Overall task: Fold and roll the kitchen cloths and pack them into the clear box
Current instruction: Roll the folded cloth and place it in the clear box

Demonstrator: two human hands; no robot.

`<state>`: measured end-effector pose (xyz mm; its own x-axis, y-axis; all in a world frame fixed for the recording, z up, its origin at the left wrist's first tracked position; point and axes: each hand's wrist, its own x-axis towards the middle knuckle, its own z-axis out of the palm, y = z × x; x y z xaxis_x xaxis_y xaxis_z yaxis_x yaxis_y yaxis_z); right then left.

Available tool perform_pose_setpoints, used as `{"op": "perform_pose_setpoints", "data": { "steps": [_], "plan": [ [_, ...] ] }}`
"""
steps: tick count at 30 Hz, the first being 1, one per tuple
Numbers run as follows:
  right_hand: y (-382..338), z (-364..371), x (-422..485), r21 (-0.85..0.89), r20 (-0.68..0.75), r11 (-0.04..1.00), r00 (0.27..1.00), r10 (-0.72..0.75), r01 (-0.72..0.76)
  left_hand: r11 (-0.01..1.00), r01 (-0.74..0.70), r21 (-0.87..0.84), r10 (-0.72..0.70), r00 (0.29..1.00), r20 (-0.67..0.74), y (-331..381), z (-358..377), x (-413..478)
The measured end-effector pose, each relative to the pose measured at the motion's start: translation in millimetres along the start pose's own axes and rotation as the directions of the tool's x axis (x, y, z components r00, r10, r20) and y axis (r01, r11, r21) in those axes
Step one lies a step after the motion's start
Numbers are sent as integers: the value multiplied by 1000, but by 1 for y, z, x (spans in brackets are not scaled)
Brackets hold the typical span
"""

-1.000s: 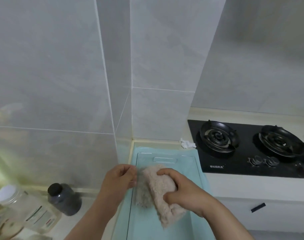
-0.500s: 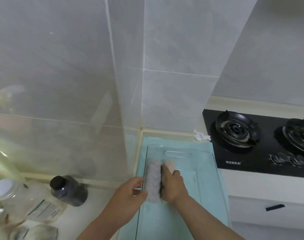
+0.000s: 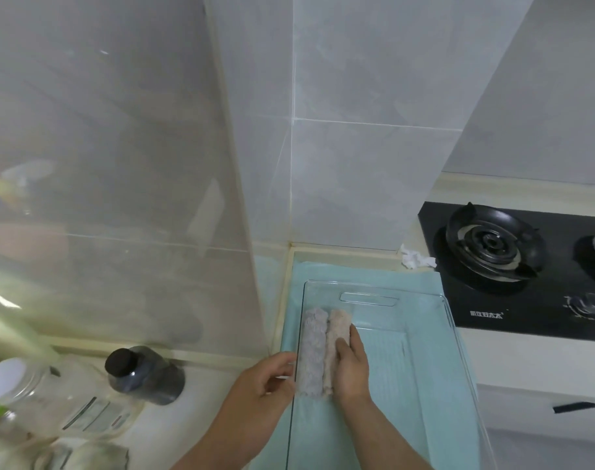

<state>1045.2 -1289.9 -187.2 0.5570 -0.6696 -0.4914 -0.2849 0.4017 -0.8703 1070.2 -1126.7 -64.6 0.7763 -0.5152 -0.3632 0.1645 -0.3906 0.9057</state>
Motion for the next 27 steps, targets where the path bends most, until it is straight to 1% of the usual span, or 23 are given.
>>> {"op": "perform_pose_setpoints", "data": {
  "steps": [2,4,7,9,11,12,15,18,20,22,24,25,27],
  "plan": [
    [6,2,4,55,26,998,1000,3,-5,1000,-11,1,11,1000,7,-4,0,1],
    [13,4,9,62,62,998,998,9,-12,1000,-28,13,28,999,25,-7,0,2],
    [15,6,13,46,135,999,991,11,-17,999,-44,17,44,998,39,-6,-1,1],
    [7,8,11,10,131,1000,991,15,-16,999,-41,10,41,998,50,-5,-2,1],
    [1,6,10,-68,131,998,991,10,-1,999,-33,-7,34,997,66,-6,-5,1],
    [-4,4,9,-137,123,990,992,0,17,1000,-21,-20,22,997,74,-5,-8,0],
    [-15,-4,5,-308,112,949,993,-38,71,998,18,-56,-16,999,34,-9,-21,-1],
    [-29,-17,0,-481,112,869,991,-67,113,997,-3,-81,2,1000,-4,-10,-41,-10],
    [-42,-24,-6,-531,126,835,988,-94,147,996,-35,-81,34,999,-19,-6,-58,-18],
    [-54,-30,-18,-561,154,788,968,-200,252,993,-86,-79,83,996,-35,-1,-78,-32],
    [-67,-31,-37,-545,185,737,915,-359,399,983,-140,-119,131,988,-82,3,-97,-51],
    [-73,-28,-50,-513,213,723,884,-416,464,974,-164,-155,145,981,-126,4,-105,-61],
    [-88,-16,-80,-410,301,711,821,-485,571,953,-211,-219,156,957,-246,6,-119,-82]
  ]
}}
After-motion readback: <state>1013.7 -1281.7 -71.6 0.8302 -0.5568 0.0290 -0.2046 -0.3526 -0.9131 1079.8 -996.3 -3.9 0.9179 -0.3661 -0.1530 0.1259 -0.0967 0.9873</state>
